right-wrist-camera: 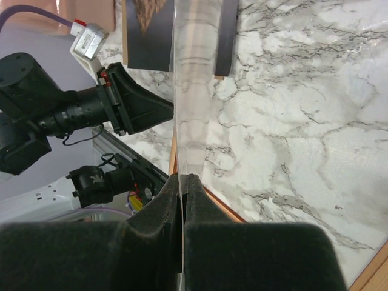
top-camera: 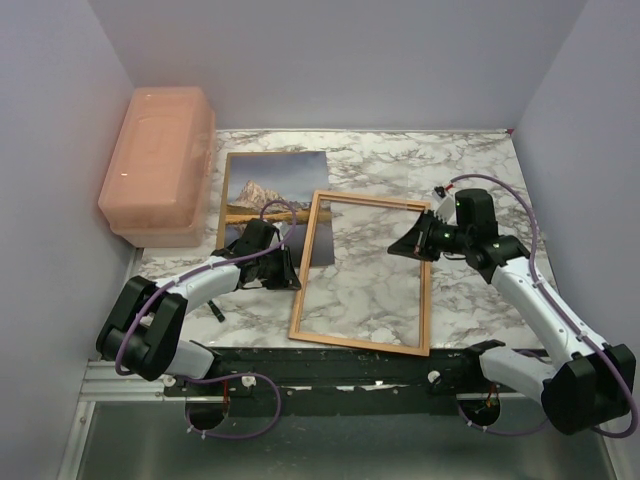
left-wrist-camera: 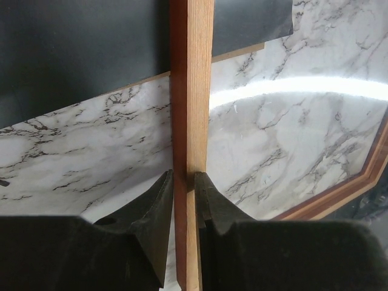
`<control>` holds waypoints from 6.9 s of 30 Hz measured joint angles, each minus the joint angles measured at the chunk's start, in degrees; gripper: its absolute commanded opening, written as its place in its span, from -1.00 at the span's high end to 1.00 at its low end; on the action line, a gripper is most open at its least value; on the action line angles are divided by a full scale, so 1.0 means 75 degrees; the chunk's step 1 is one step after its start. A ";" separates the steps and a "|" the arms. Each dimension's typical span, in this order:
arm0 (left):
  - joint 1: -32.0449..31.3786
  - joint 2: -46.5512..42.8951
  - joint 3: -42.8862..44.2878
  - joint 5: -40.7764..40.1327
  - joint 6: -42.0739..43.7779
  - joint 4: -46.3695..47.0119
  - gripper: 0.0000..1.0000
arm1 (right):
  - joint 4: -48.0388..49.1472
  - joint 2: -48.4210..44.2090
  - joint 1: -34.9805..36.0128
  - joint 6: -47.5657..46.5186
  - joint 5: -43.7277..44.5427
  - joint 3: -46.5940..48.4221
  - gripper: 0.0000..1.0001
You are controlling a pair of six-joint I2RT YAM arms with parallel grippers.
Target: Put the photo into the frame
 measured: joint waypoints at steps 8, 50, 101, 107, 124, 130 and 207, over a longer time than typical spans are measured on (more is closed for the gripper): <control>0.0003 0.0015 0.0012 0.0009 0.0026 -0.0003 0.58 | -0.0152 0.0125 -0.0003 -0.0087 0.0181 0.0000 0.99; 0.0000 0.0058 0.0015 0.0070 0.0035 0.0108 0.61 | 0.0405 -0.0195 0.0012 0.1005 -0.0391 -0.0003 0.99; 0.0003 0.0119 0.0055 0.0125 0.0058 0.0119 0.63 | -0.0061 -0.0385 -0.0006 0.0361 0.0245 -0.0219 0.99; 0.0003 0.0131 0.0064 0.0131 0.0067 0.0122 0.64 | -0.0603 -0.0192 -0.0003 -0.0090 0.0650 -0.0003 0.99; 0.0003 0.0175 0.0102 0.0163 0.0082 0.0128 0.65 | -0.0836 0.0312 0.0009 -0.0516 0.1241 -0.0187 0.85; 0.0003 0.0184 0.0105 0.0175 0.0085 0.0128 0.65 | -0.0836 0.0449 0.0009 -0.0685 0.1387 -0.0201 0.36; 0.0000 0.0245 0.0157 0.0213 0.0108 0.0140 0.66 | -0.0959 0.1530 0.0903 -0.0411 0.4532 -0.0764 -1.00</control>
